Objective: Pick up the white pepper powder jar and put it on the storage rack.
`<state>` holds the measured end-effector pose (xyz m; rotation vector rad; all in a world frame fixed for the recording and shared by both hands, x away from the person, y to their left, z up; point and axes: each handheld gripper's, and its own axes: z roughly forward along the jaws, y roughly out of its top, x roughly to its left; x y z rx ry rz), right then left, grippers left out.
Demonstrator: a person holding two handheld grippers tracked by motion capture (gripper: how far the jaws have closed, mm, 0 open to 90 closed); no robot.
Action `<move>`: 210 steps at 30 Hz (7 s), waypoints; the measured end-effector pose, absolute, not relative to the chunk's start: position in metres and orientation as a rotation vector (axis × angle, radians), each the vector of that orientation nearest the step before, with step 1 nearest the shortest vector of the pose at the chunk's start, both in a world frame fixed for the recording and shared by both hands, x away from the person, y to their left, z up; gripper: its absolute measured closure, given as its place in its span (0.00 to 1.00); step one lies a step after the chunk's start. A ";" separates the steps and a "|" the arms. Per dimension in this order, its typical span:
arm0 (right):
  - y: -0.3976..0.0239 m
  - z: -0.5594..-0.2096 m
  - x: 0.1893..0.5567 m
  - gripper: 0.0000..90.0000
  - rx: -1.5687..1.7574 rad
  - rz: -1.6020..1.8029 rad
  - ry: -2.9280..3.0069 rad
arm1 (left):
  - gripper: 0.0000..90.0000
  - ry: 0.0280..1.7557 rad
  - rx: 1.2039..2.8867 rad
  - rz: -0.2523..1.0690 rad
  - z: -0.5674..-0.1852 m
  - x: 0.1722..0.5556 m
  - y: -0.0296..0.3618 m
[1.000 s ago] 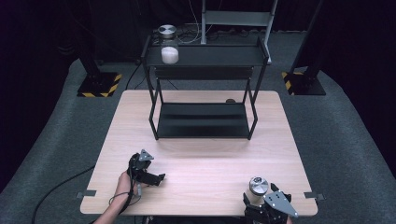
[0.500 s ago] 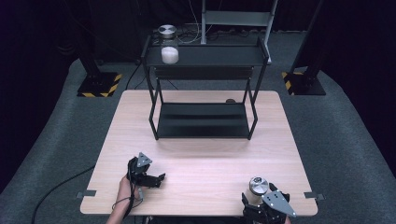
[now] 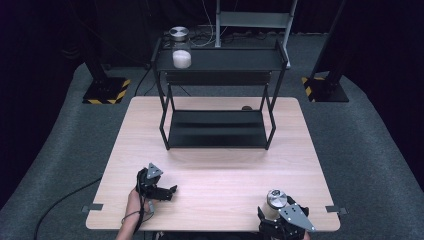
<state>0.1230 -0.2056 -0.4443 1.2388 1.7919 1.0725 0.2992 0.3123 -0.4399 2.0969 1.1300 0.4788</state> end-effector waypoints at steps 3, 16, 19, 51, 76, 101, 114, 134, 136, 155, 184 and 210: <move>-0.206 -0.445 0.123 0.00 1.240 1.073 1.792 | 0.00 1.130 2.097 0.479 -0.440 0.299 0.312; -0.205 -0.450 0.128 0.00 1.239 1.069 1.808 | 0.00 1.128 2.096 0.485 -0.440 0.298 0.312; -0.207 -0.454 0.131 0.00 1.232 1.083 1.808 | 0.00 1.129 2.097 0.480 -0.440 0.299 0.312; -0.222 -0.472 0.145 0.33 1.276 1.152 1.808 | 0.00 1.135 2.096 0.485 -0.440 0.298 0.311; -0.232 -0.436 0.168 0.33 1.152 1.230 1.811 | 0.00 1.135 2.095 0.482 -0.440 0.299 0.312; -0.229 -0.397 0.219 0.33 1.038 1.270 1.844 | 0.00 1.135 2.095 0.482 -0.440 0.299 0.312; -0.225 -0.379 0.245 0.33 1.011 1.289 1.854 | 0.00 1.135 2.095 0.483 -0.440 0.298 0.312; -0.220 -0.351 0.282 0.33 0.999 1.294 1.886 | 0.00 1.134 2.096 0.482 -0.440 0.299 0.312; -0.219 -0.348 0.285 0.33 0.994 1.294 1.888 | 0.00 1.134 2.096 0.482 -0.440 0.299 0.312; -0.217 -0.326 0.313 0.33 1.020 1.275 1.884 | 0.00 1.134 2.092 0.482 -0.440 0.299 0.311; -0.205 -0.284 0.338 0.33 0.984 1.244 1.869 | 0.00 1.133 2.092 0.481 -0.440 0.299 0.312; -0.202 -0.255 0.348 0.33 0.972 1.244 1.850 | 0.00 1.133 2.093 0.481 -0.440 0.299 0.311</move>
